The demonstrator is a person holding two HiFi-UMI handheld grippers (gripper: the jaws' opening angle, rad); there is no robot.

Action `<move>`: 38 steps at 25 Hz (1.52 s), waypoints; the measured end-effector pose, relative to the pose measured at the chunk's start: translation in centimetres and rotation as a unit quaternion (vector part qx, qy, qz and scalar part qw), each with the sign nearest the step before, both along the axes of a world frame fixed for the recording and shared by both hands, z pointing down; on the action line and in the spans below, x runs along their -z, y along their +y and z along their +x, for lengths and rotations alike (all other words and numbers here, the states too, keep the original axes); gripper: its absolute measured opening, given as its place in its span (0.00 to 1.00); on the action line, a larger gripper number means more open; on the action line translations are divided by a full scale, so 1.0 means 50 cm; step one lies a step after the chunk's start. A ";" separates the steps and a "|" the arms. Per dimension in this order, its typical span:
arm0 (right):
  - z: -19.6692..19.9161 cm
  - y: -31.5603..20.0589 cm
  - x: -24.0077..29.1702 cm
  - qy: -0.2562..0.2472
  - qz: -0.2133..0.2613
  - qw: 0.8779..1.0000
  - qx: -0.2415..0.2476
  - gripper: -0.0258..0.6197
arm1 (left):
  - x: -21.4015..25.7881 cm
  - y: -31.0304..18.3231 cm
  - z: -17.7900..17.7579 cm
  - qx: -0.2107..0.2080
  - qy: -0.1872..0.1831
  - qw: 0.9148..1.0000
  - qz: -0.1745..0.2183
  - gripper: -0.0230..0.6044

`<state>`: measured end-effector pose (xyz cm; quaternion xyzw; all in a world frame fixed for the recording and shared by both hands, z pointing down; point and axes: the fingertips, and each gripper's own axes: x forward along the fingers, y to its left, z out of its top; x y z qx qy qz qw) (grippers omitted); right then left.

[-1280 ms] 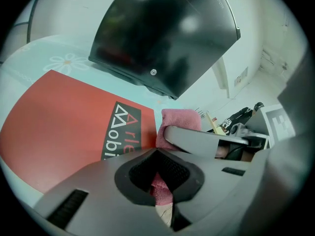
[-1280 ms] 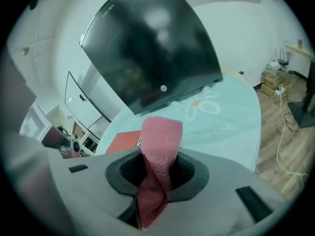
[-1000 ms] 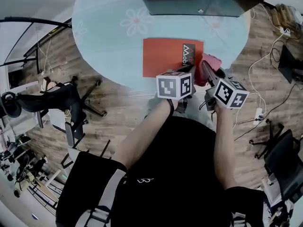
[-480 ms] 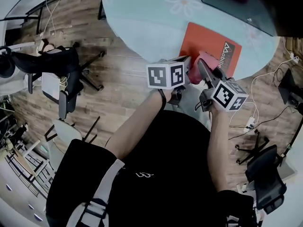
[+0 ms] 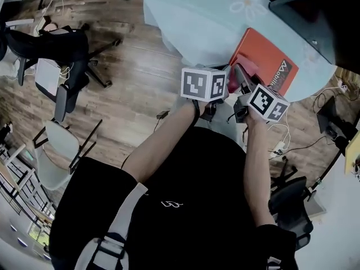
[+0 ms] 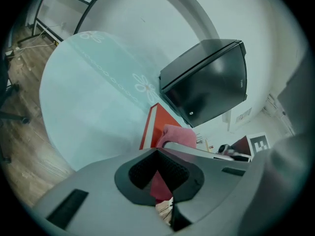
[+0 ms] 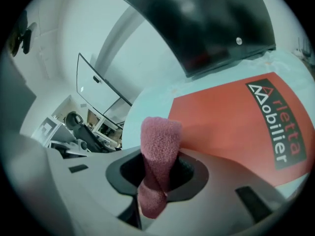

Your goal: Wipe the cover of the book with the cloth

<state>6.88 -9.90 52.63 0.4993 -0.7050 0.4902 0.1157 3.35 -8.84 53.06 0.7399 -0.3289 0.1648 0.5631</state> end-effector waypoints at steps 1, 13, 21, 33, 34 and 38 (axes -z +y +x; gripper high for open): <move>-0.002 -0.002 -0.004 0.000 -0.002 1.000 -0.001 0.19 | -0.004 0.002 0.006 -0.009 -0.001 1.000 0.001 0.06; 0.009 0.017 -0.012 0.002 -0.008 1.000 0.012 0.19 | -0.035 0.034 0.036 -0.028 -0.008 1.000 -0.006 0.06; 0.064 0.052 -0.010 -0.013 -0.010 1.000 0.001 0.19 | -0.040 0.070 0.095 -0.049 -0.020 0.999 -0.010 0.06; 0.187 0.111 -0.005 -0.029 -0.005 0.999 -0.034 0.19 | -0.039 0.125 0.218 -0.082 -0.027 0.996 -0.015 0.06; 0.198 0.116 -0.005 -0.031 -0.005 0.999 -0.038 0.19 | -0.039 0.130 0.229 -0.084 -0.027 0.996 -0.015 0.06; 0.246 0.135 -0.003 -0.037 -0.002 0.998 -0.052 0.19 | -0.039 0.148 0.276 -0.092 -0.024 0.995 -0.013 0.06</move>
